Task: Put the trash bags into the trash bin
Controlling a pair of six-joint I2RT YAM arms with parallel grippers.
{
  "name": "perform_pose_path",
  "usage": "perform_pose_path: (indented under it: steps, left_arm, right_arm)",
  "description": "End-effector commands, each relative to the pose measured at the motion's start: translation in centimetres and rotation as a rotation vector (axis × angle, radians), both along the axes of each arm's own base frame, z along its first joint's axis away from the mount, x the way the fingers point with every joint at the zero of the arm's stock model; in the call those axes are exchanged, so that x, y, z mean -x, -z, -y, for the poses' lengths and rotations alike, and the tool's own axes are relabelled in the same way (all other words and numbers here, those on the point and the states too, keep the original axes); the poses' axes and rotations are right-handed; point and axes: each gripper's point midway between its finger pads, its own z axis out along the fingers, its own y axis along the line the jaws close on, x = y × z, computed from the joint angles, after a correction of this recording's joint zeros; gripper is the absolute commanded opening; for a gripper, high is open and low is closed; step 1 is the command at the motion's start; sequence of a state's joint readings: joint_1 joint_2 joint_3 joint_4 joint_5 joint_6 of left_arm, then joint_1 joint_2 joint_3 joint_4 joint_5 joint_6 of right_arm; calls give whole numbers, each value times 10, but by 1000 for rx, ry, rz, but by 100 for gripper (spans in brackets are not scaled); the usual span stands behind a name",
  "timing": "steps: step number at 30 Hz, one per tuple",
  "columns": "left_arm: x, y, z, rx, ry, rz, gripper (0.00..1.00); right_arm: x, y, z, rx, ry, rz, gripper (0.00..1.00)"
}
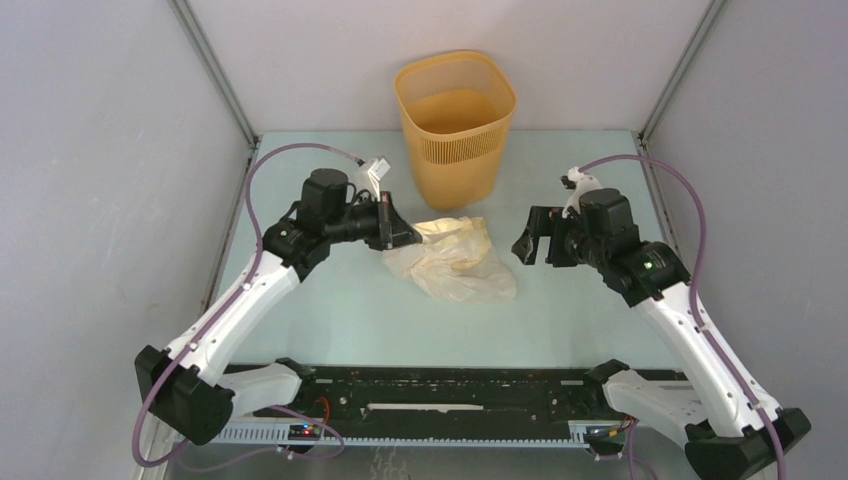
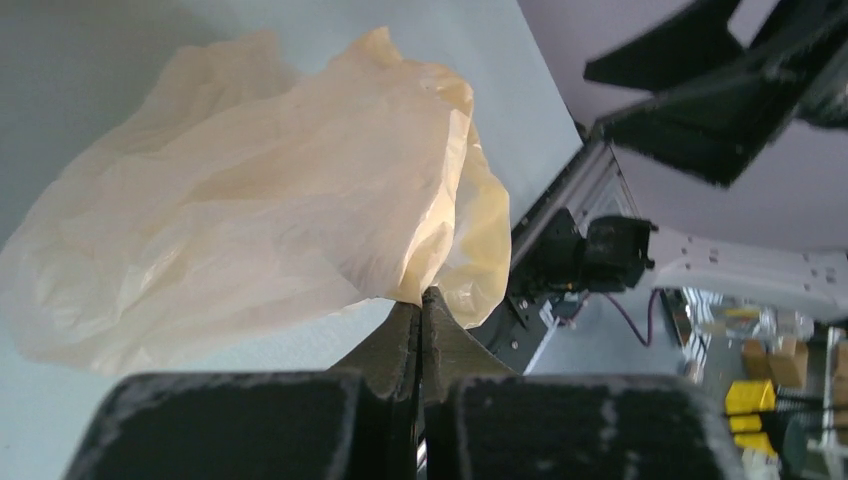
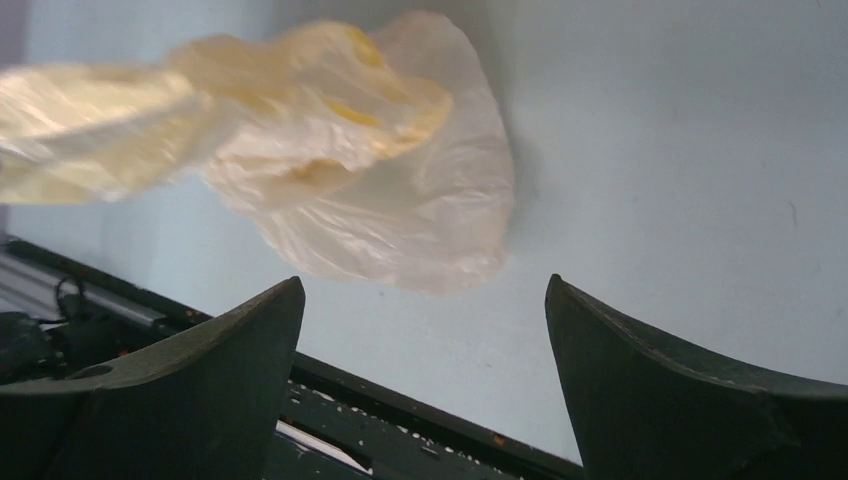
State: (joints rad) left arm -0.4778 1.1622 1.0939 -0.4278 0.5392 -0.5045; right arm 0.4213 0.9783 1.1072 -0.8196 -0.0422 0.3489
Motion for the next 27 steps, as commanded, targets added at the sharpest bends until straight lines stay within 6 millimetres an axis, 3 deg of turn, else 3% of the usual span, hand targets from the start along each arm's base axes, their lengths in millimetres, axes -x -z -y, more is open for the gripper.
perform_pose_path:
  steps: [1,6,10,15,18,27]
  left_arm:
    - [28,-41,13,43,168,217,0]
    - [38,-54,6,16,183,312,0]
    - [45,-52,6,-47,234,355,0]
    - [50,-47,3,-152,268,391,0]
    - [53,-49,6,-155,288,397,0]
    - [63,-49,13,-177,344,412,0]
  right_arm:
    - [-8,-47,-23,-113,-156,168,100]
    - [14,-89,-64,-236,-397,273,98]
    - [28,-102,-84,-230,-534,304,94]
    - [26,-104,-96,-186,-632,299,83]
    - [37,-97,-109,-198,-764,287,79]
    - [44,-73,-139,-218,-892,196,83]
